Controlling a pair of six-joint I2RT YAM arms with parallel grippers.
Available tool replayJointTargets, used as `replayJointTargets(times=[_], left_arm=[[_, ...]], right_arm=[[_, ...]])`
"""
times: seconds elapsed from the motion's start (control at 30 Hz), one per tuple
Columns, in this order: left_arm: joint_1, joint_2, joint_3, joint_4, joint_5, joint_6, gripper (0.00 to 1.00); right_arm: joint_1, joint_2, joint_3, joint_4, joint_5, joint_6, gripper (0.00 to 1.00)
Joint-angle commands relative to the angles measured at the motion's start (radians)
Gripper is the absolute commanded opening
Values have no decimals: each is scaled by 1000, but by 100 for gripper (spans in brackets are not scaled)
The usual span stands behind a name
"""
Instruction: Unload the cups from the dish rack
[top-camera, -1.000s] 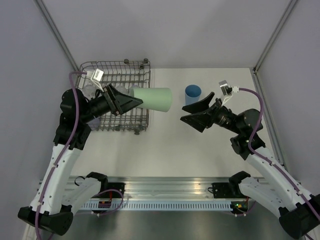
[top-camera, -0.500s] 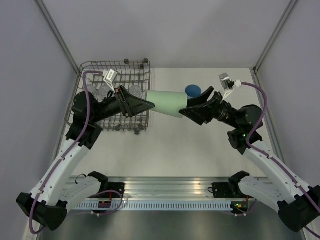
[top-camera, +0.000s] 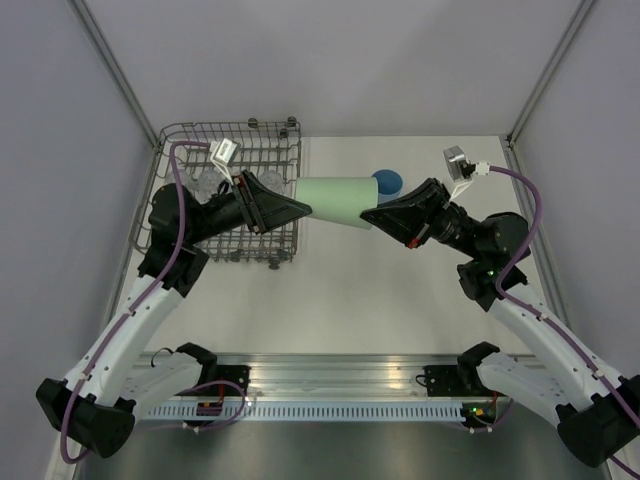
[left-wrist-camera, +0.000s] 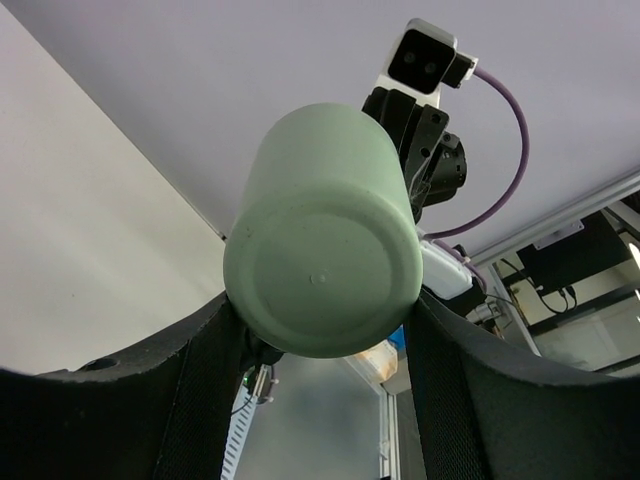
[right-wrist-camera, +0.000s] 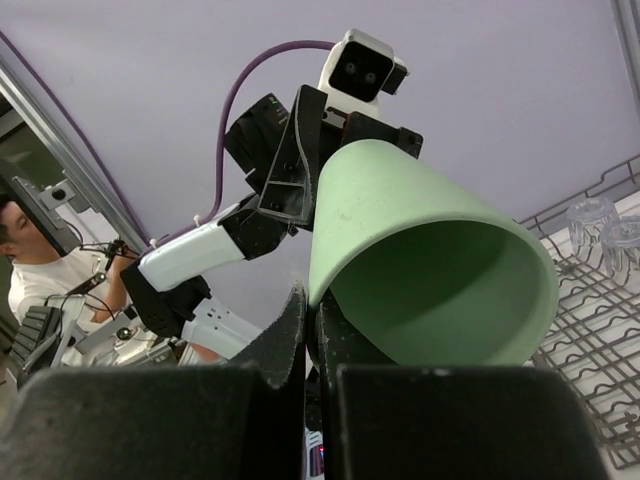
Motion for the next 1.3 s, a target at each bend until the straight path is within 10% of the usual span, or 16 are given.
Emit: replayJointTargets(times=[0.0,0.1,0.6,0.73,1.27], left_arm=[[-1,5,41,-31,9,35,30],[-1,9,112,-281,-95,145,99],[-1,-58,281,-957,-775,544,100],[-1,-84,278,-1029,-881,593,100],[-1,-147,120,-1107,-1038,745,100]], right_arm=[[5,-13,26,23,13,-52,0],[5,-33,60,-121,51,-153,0],[4,160,600,-1315,735,-810,1],[-10,284,704,-1431,924,-850,0],[-248,763,950,-1626,878,-892,0]])
